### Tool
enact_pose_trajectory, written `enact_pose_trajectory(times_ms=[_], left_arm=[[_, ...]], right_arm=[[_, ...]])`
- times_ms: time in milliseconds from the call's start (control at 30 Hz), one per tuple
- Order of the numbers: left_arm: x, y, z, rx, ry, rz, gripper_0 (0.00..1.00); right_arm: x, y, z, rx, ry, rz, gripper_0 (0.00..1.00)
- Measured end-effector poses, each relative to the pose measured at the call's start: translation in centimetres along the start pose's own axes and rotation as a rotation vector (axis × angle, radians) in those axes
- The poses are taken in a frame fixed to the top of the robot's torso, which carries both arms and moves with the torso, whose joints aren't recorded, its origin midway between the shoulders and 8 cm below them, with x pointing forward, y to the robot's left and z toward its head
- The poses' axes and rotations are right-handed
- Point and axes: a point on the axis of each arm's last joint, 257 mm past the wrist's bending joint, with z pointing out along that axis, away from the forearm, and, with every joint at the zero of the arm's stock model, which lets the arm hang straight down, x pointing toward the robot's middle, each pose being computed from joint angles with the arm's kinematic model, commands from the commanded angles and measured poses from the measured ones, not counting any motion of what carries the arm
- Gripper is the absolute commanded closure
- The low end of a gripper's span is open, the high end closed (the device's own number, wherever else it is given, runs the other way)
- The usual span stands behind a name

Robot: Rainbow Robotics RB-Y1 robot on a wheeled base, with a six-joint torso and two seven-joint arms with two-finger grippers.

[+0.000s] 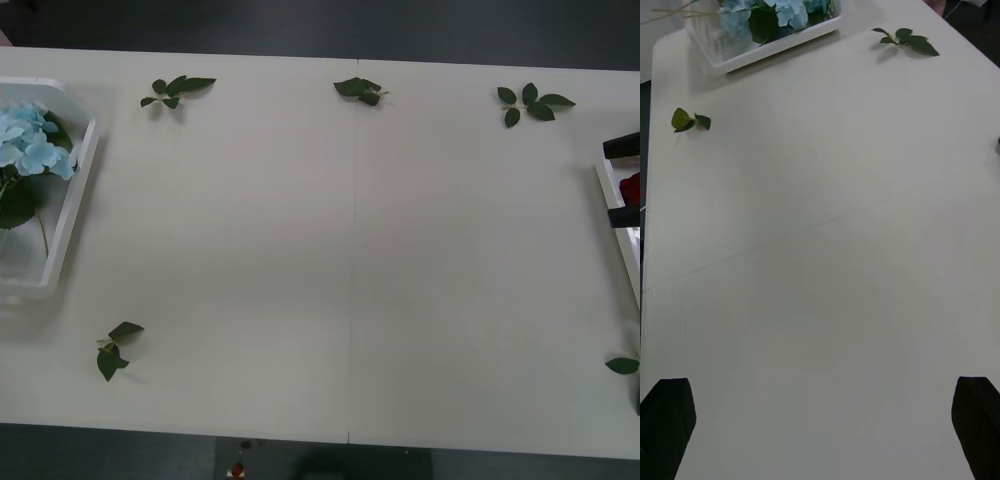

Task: Put the red flowers into the right box and the blue flowers into the left box

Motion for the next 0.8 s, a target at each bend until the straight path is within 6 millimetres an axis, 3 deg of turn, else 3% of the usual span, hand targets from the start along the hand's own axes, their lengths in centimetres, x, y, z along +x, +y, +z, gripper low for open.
enact_pose_trajectory(times_ms=[133, 300, 467, 600, 800], left_arm=[[-0.5, -1.2, 0.0, 0.046, -0.020, -0.028, 0.00], [-2.8, -5.0, -0.8, 0.198, -0.105, -0.017, 0.00], [-7.5, -10.6, -3.7, 0.395, -0.269, 0.011, 0.00], [-10.9, -15.5, -5.4, 0.455, -0.365, 0.090, 0.00], [-13.7, -22.9, -8.0, 0.524, -0.471, 0.231, 0.00]], right_arm=[[-0.5, 0.2, -0.7, 0.001, -0.021, -0.007, 0.00], [-1.3, 0.6, -1.0, -0.015, -0.051, -0.016, 0.00], [-1.8, 0.9, -1.0, -0.024, -0.071, -0.021, 0.00], [-1.8, 0.9, -1.1, -0.023, -0.072, -0.021, 0.00], [-1.8, 0.8, -1.1, -0.022, -0.072, -0.021, 0.00]])
